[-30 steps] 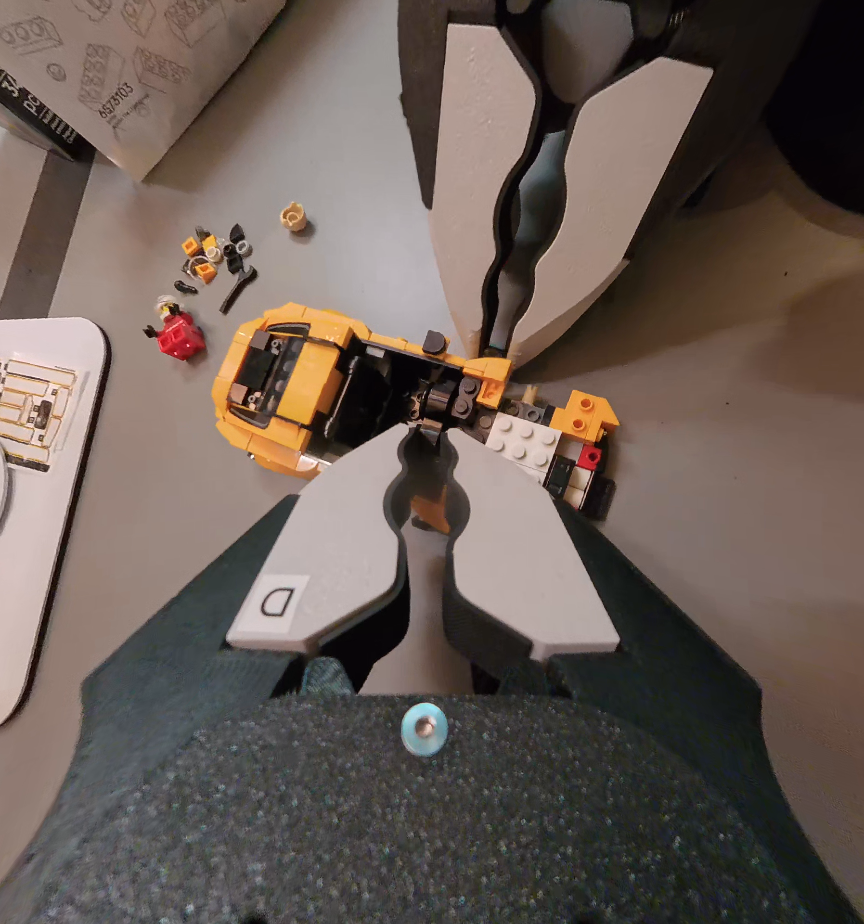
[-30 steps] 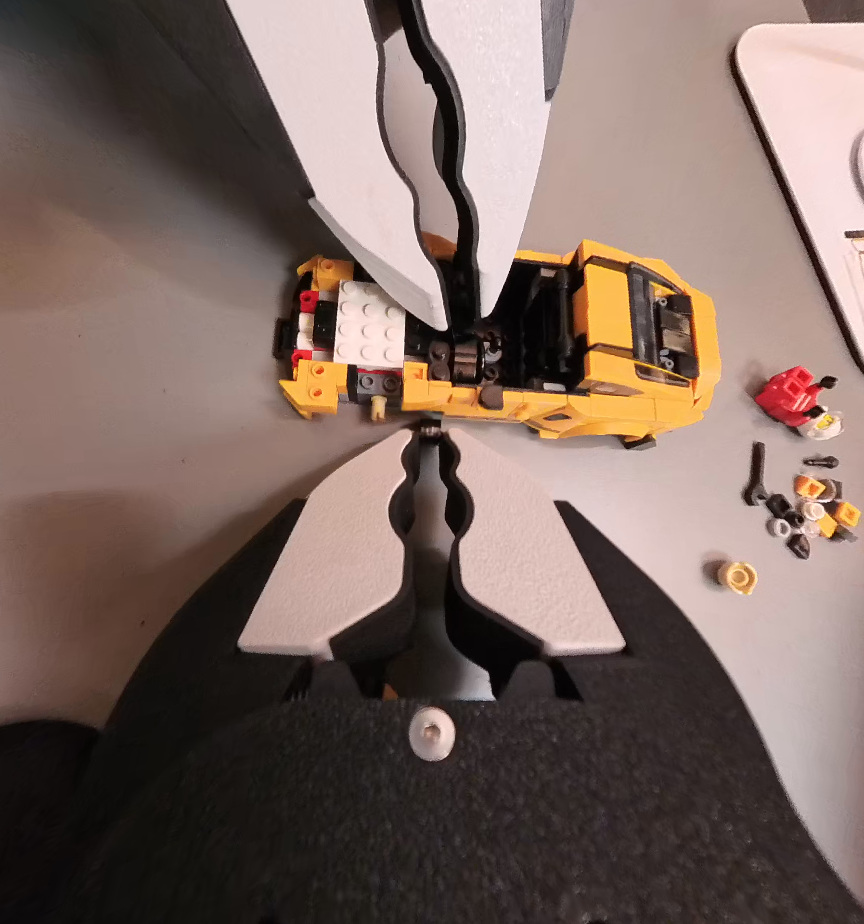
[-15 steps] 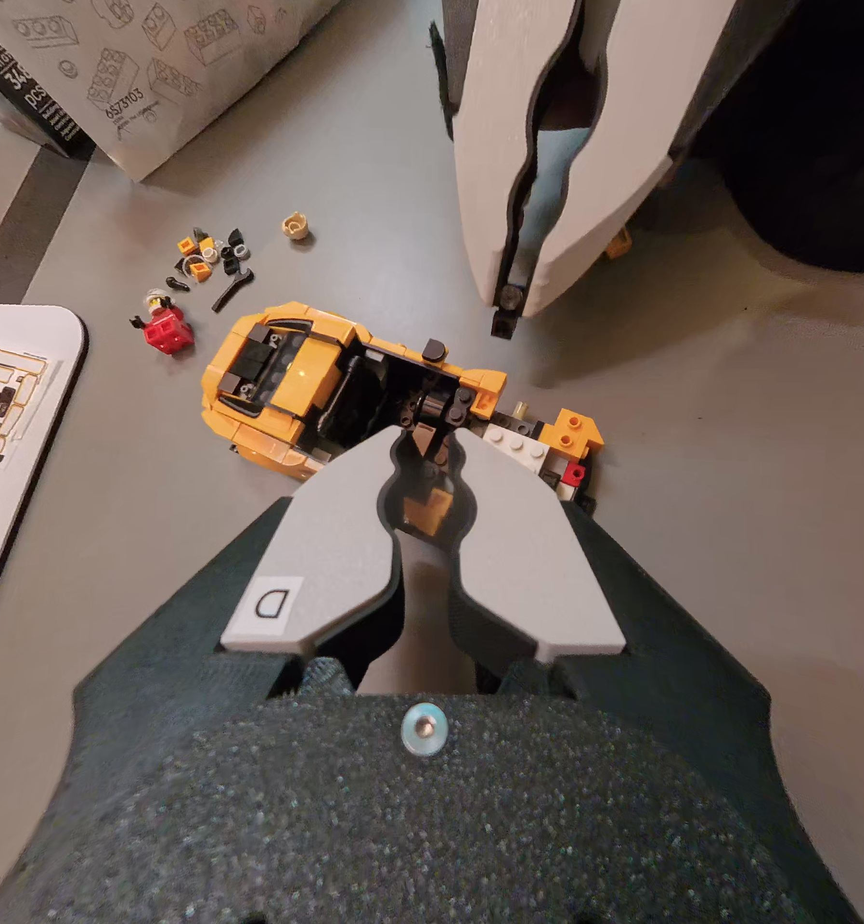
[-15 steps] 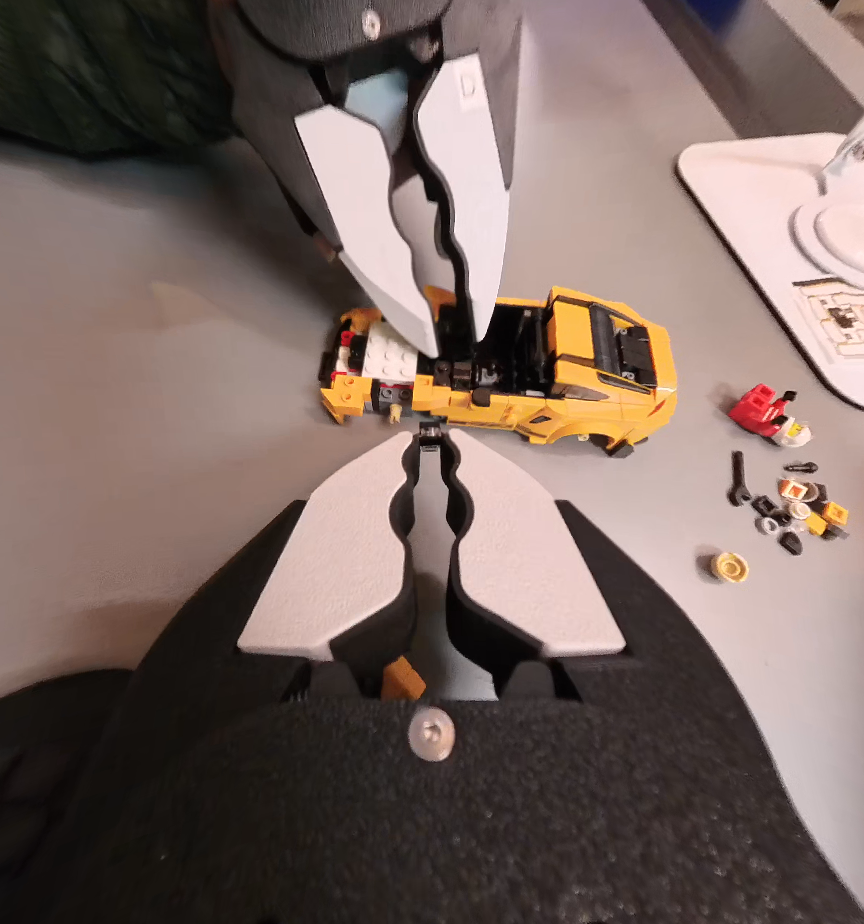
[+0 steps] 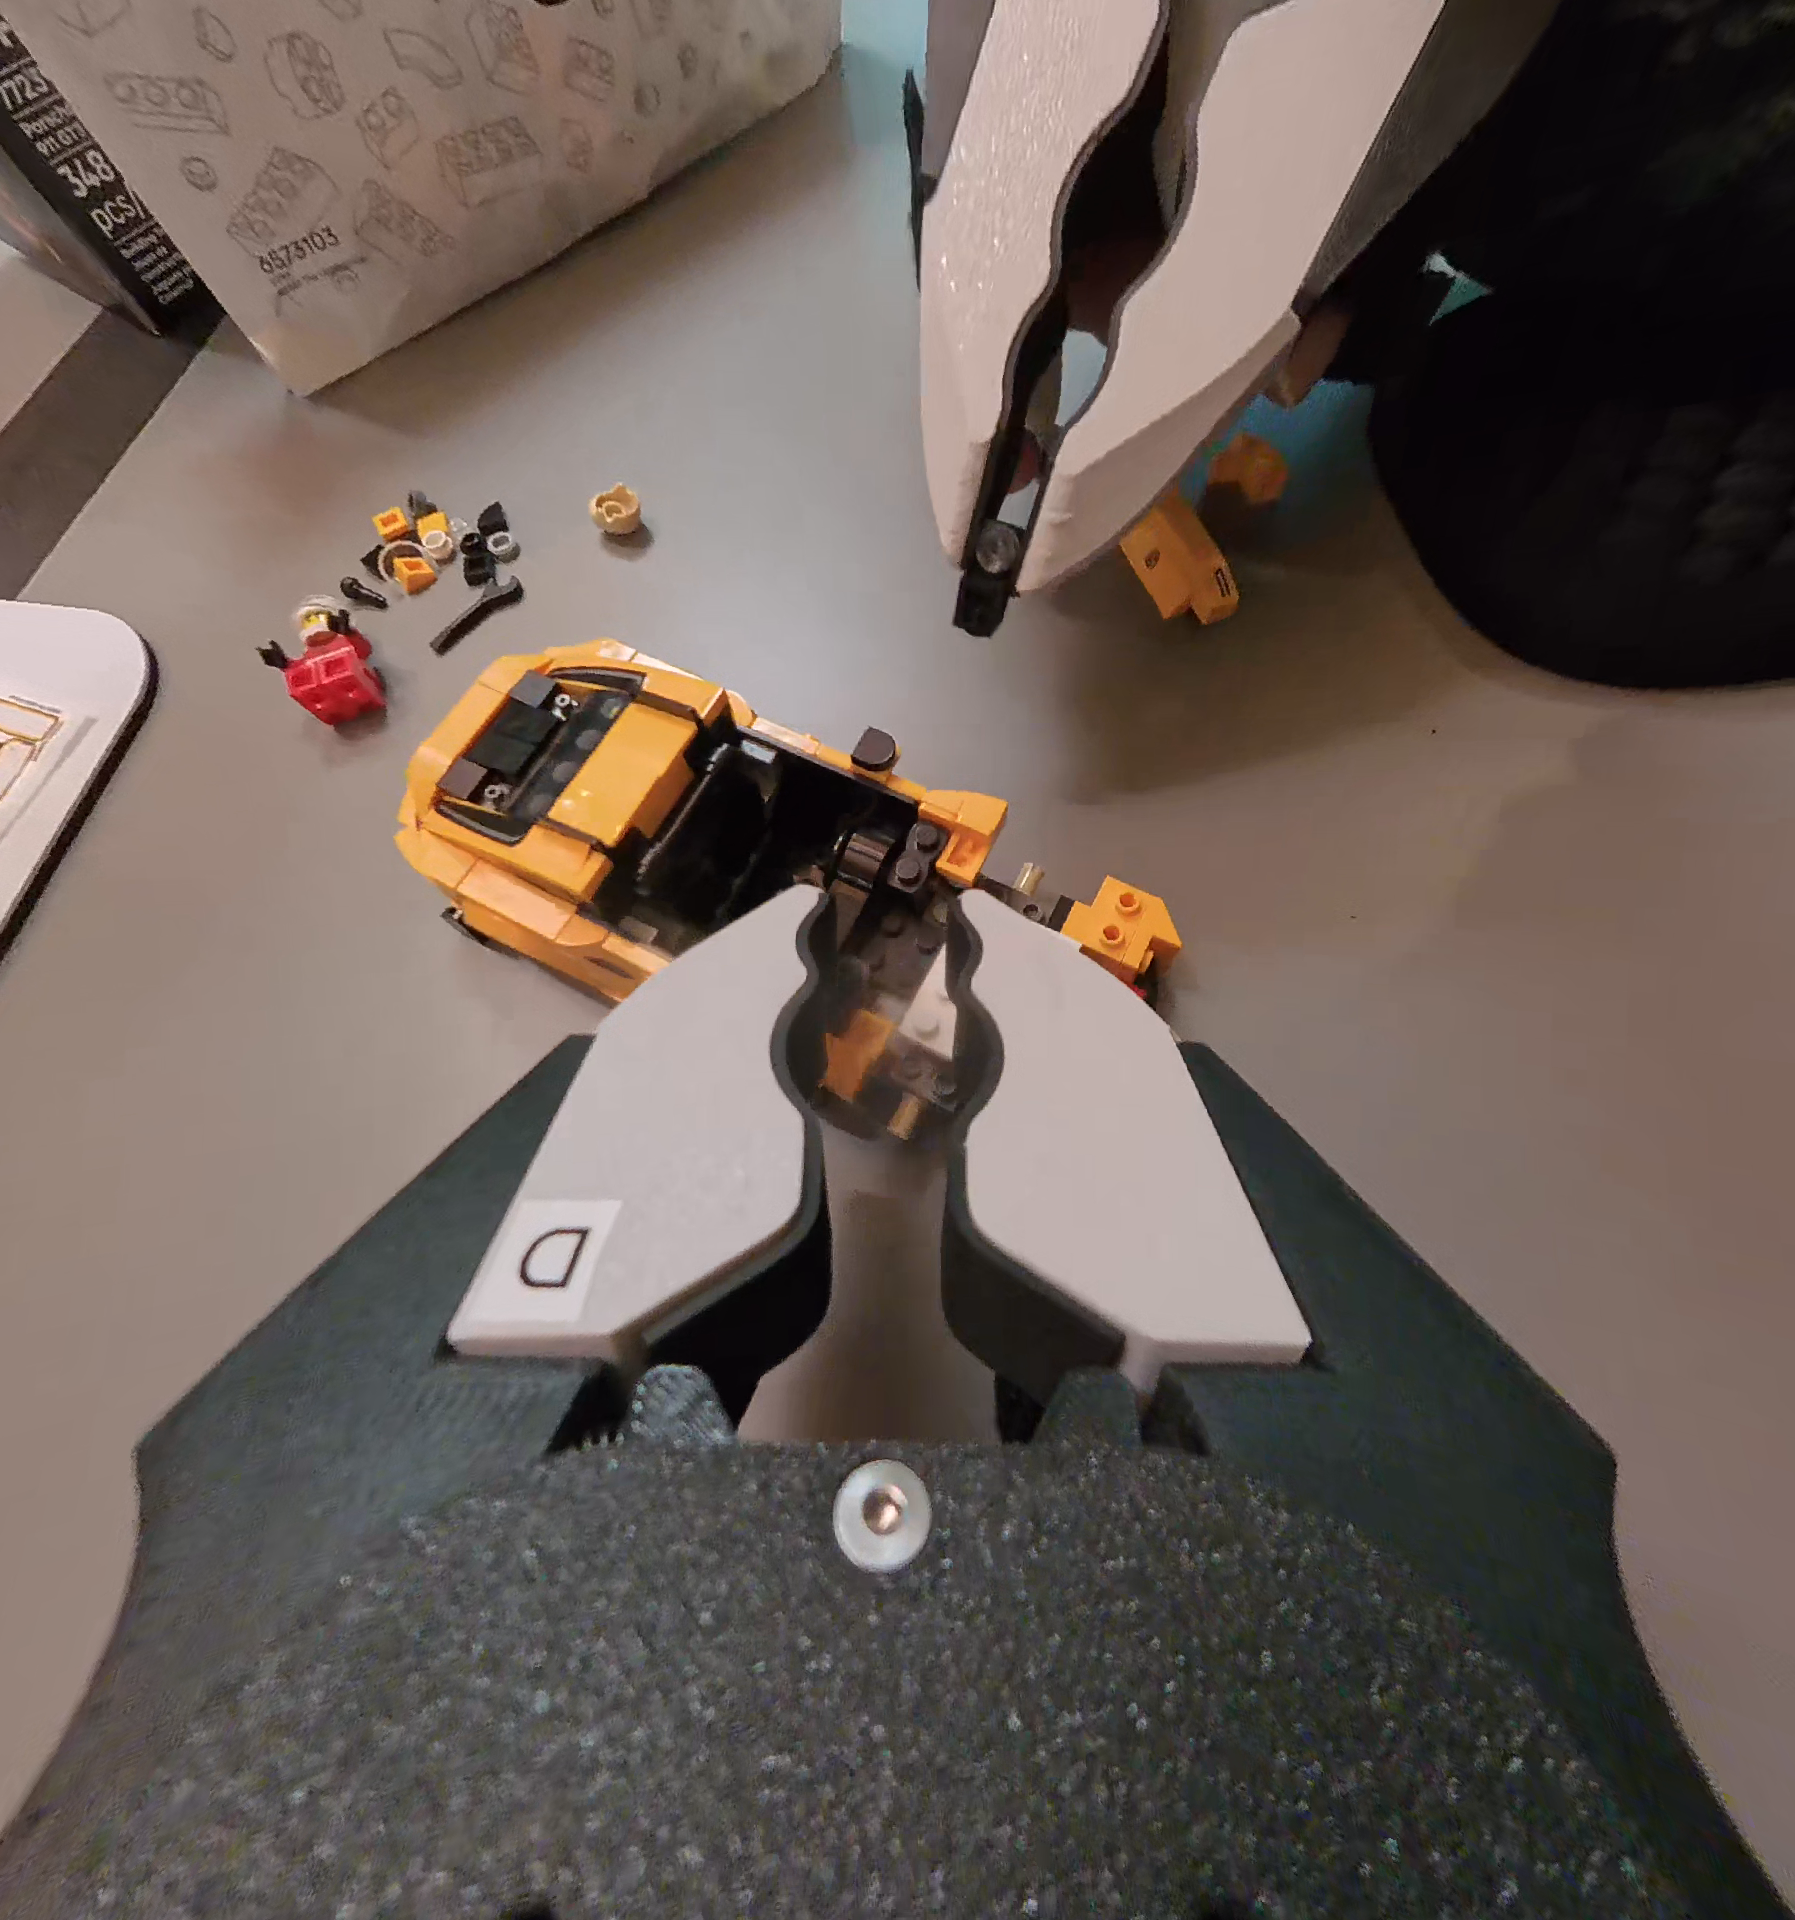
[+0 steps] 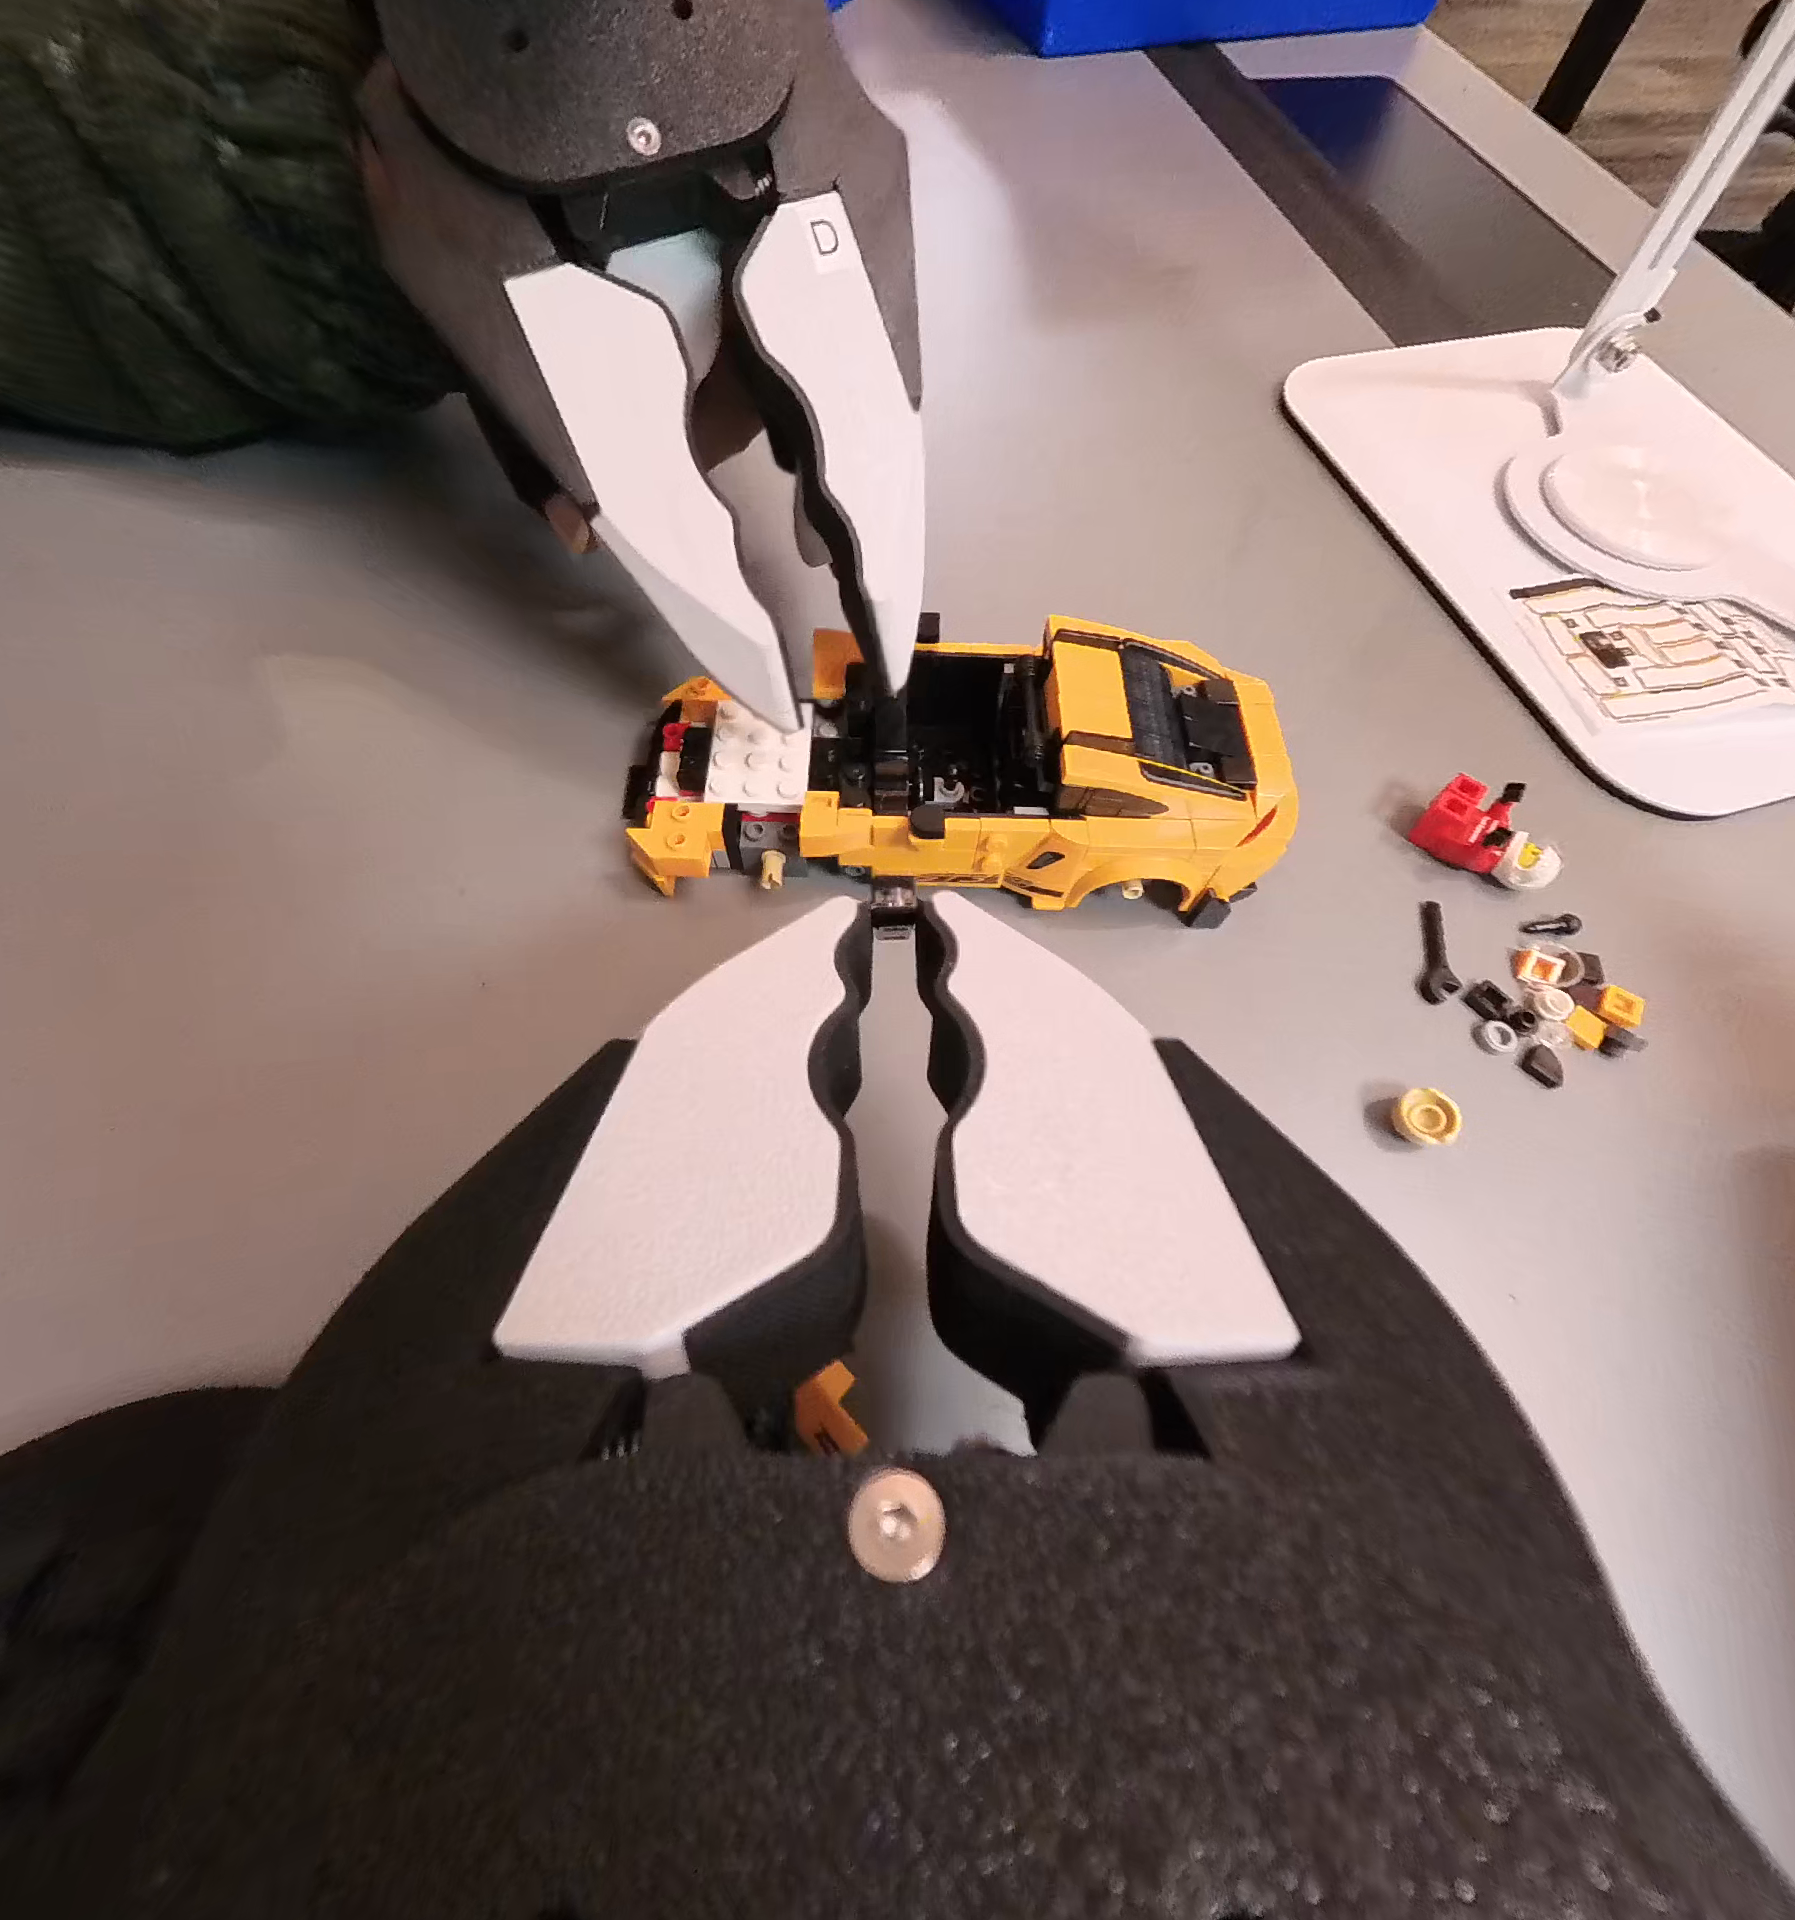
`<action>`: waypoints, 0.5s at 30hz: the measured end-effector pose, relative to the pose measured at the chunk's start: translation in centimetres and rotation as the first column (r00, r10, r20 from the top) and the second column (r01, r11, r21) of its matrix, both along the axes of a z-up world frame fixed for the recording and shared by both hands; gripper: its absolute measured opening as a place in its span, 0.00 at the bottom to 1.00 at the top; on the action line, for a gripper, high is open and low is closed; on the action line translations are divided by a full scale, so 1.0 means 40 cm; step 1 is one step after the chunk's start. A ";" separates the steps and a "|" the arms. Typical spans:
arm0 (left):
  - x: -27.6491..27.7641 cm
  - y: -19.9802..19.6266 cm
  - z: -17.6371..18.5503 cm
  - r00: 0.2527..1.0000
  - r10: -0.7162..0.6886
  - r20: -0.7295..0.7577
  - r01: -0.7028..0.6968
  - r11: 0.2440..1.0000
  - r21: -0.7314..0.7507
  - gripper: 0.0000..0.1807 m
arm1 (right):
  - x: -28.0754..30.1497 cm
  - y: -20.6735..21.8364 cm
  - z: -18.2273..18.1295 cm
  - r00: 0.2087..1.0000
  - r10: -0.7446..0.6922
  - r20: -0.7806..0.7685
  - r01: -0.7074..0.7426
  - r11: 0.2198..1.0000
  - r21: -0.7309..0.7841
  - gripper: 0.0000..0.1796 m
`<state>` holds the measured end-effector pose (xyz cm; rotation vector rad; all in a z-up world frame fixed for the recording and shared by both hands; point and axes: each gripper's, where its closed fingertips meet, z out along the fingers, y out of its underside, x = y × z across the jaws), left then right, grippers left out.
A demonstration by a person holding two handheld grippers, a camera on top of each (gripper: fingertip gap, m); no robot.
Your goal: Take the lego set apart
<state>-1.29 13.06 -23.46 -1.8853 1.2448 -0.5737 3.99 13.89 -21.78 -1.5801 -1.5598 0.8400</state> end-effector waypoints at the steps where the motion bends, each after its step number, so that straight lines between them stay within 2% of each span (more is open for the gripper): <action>1: 0.002 -0.001 -0.003 1.000 0.001 -0.002 -0.001 1.000 -0.004 0.11 | 0.002 0.002 0.000 1.000 -0.005 -0.001 0.005 1.000 0.000 0.04; 15: -0.015 0.019 -0.011 0.994 0.109 0.004 -0.109 0.994 0.023 0.10 | 0.004 0.005 -0.008 1.000 -0.016 0.022 0.015 0.999 0.034 0.04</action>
